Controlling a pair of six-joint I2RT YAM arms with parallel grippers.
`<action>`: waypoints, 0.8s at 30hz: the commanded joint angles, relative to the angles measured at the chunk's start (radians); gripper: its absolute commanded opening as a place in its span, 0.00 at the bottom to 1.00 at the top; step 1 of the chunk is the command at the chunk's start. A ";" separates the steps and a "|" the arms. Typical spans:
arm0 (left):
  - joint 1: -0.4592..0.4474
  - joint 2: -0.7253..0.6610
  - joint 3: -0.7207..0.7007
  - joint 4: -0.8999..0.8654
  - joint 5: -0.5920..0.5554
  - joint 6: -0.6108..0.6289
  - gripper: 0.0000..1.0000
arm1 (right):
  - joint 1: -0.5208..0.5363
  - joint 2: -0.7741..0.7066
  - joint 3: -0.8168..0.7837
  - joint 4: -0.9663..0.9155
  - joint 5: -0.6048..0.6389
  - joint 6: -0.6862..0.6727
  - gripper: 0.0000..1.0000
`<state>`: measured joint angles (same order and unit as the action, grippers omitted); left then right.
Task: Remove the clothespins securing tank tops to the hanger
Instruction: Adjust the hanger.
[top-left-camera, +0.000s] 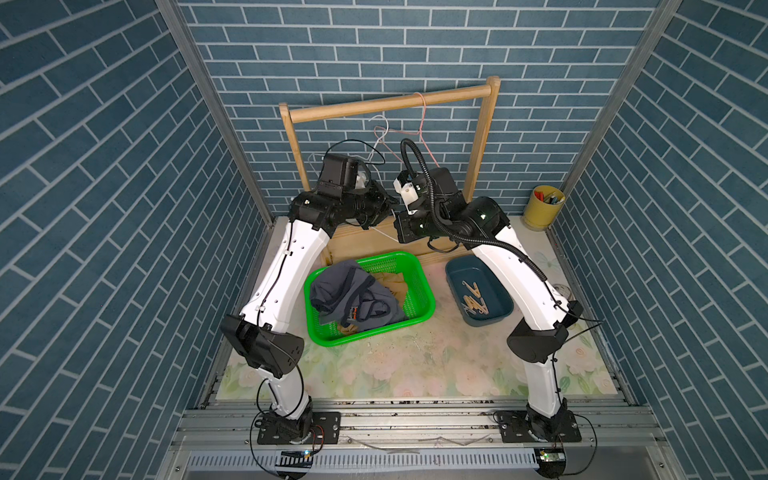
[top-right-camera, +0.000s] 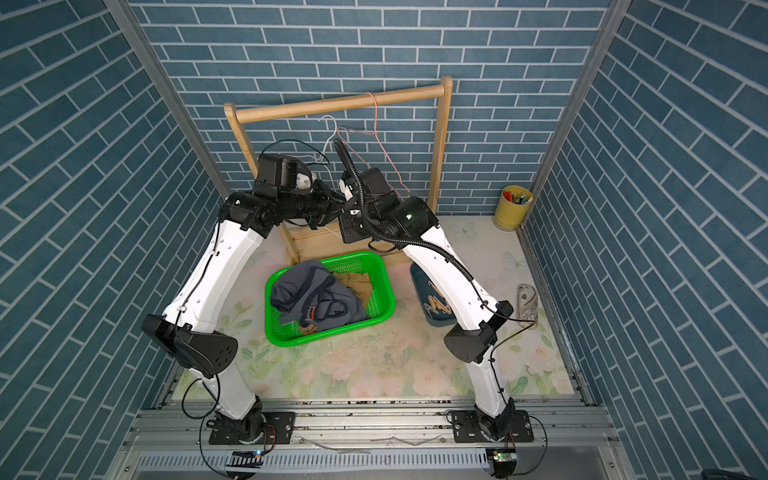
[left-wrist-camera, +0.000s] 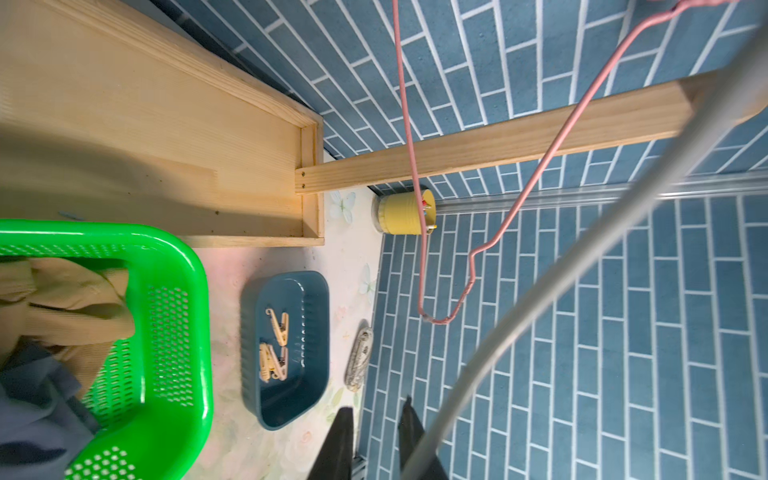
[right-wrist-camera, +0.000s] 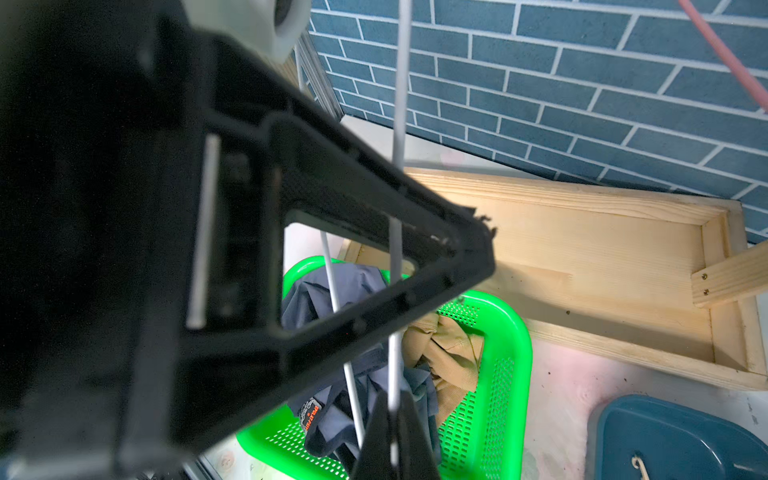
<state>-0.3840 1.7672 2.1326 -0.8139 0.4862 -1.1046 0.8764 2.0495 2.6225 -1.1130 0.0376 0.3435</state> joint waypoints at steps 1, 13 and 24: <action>-0.003 0.016 0.035 0.001 0.014 -0.026 0.06 | -0.004 0.009 0.020 0.023 0.013 0.022 0.00; 0.007 0.150 0.337 -0.172 0.075 0.100 0.00 | -0.006 -0.153 -0.113 0.064 0.101 0.022 0.36; 0.011 0.161 0.368 -0.134 0.212 0.166 0.00 | -0.018 -0.393 -0.403 0.163 0.180 0.039 0.37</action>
<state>-0.3763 1.9255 2.4756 -0.9470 0.6594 -0.9920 0.8646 1.6699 2.2555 -0.9752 0.1753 0.3599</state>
